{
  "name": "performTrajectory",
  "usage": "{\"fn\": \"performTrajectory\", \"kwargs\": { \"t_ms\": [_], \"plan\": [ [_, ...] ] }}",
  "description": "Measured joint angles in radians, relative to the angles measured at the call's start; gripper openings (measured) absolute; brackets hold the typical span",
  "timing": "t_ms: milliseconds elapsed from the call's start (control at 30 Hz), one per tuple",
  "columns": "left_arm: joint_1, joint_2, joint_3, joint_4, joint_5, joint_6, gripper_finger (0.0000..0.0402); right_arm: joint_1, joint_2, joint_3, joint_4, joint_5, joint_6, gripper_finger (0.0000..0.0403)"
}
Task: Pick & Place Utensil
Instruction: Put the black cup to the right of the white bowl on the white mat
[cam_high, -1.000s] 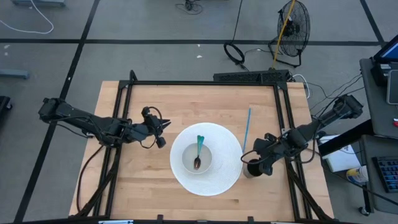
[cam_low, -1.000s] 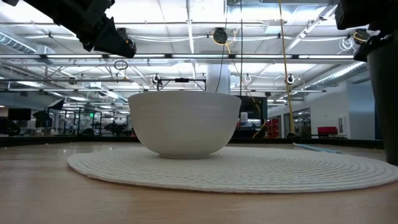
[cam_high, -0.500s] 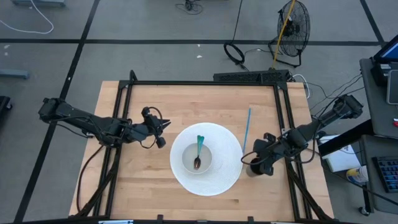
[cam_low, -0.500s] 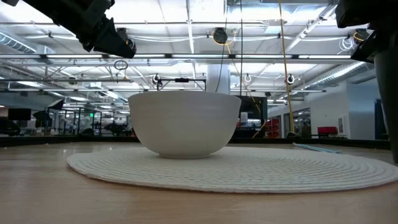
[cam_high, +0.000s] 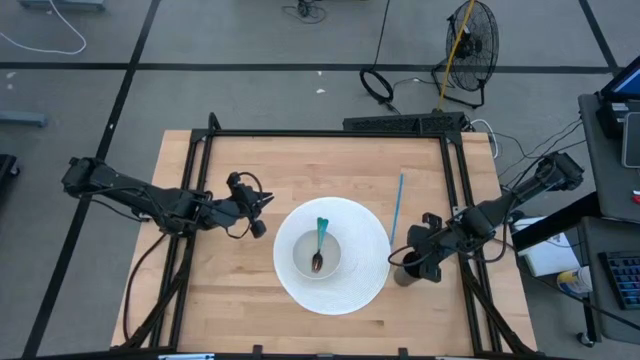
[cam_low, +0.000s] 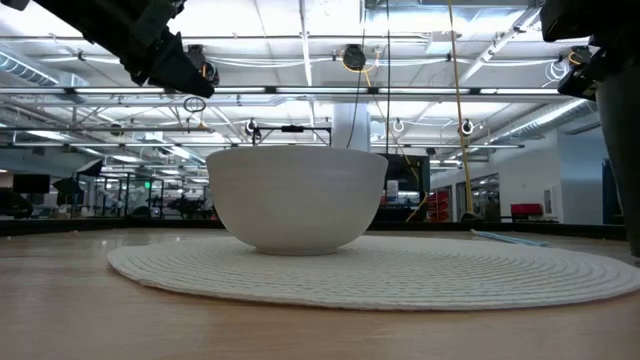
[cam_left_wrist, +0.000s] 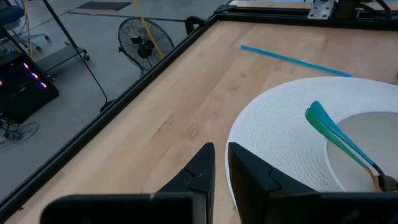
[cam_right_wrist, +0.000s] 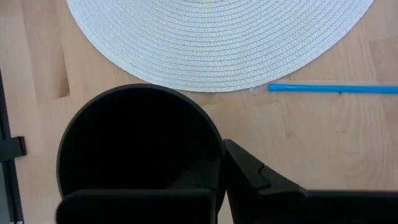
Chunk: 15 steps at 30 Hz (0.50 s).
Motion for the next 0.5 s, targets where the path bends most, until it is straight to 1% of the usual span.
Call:
{"fn": "performTrajectory", "kwargs": {
  "t_ms": [500],
  "plan": [
    [0.000, 0.000, 0.000, 0.000, 0.001, -0.003, 0.0051, 0.000, -0.006, 0.001, -0.001, -0.008, 0.000, 0.0001]
  ]
}}
